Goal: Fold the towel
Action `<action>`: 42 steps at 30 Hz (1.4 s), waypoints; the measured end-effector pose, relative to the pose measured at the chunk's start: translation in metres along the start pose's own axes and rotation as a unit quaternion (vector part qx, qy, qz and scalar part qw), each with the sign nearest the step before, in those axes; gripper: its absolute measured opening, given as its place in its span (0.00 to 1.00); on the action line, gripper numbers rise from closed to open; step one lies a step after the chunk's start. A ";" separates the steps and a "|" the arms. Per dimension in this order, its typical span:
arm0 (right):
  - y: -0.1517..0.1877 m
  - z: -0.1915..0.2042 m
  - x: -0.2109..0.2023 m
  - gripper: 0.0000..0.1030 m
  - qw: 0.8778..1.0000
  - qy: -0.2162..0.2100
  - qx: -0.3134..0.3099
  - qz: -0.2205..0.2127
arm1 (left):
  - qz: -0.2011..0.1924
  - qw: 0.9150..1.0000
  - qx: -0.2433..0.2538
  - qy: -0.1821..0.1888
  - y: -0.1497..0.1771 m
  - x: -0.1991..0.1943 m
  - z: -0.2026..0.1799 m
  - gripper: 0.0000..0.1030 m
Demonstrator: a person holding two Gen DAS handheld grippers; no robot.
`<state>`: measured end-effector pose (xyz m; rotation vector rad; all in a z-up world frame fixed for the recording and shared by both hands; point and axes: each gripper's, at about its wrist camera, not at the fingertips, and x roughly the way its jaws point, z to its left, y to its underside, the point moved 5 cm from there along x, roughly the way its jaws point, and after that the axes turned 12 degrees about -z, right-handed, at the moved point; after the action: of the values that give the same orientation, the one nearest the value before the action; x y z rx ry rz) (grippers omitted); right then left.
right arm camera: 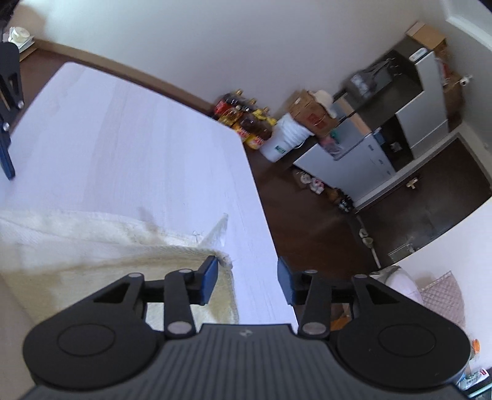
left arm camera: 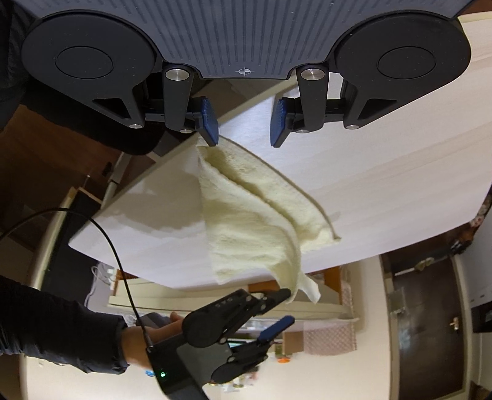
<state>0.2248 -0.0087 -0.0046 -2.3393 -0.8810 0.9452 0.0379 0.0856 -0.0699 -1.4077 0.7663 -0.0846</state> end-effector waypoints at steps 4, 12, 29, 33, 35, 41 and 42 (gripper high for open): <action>-0.005 -0.002 0.009 0.50 1.000 0.016 -0.012 -0.004 | 0.001 1.000 0.000 -0.005 0.001 -0.001 -0.003 0.40; -0.013 -0.004 0.022 0.49 0.998 -0.010 0.061 0.003 | -0.011 0.999 -0.013 -0.030 -0.005 -0.016 0.003 0.44; -0.043 0.117 -0.095 0.43 0.975 -0.070 0.208 -0.030 | -0.051 0.994 -0.004 -0.098 -0.031 -0.021 0.047 0.85; -0.044 0.130 -0.080 0.42 0.979 -0.060 0.196 -0.011 | -0.056 0.993 -0.003 -0.100 -0.034 -0.024 0.046 0.89; -0.047 0.133 -0.072 0.42 0.980 -0.056 0.190 -0.005 | -0.057 0.993 -0.002 -0.102 -0.034 -0.024 0.046 0.90; -0.049 0.141 -0.060 0.37 0.977 -0.063 0.204 0.009 | -0.058 0.992 -0.009 -0.108 -0.029 -0.029 0.048 0.90; -0.048 0.143 -0.060 0.36 0.976 -0.063 0.207 0.010 | -0.057 0.992 -0.009 -0.109 -0.028 -0.029 0.048 0.90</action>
<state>0.0674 0.0071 -0.0422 -1.9524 -0.6325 1.1704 0.0517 0.1348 -0.0333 -1.4510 0.5068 -0.0119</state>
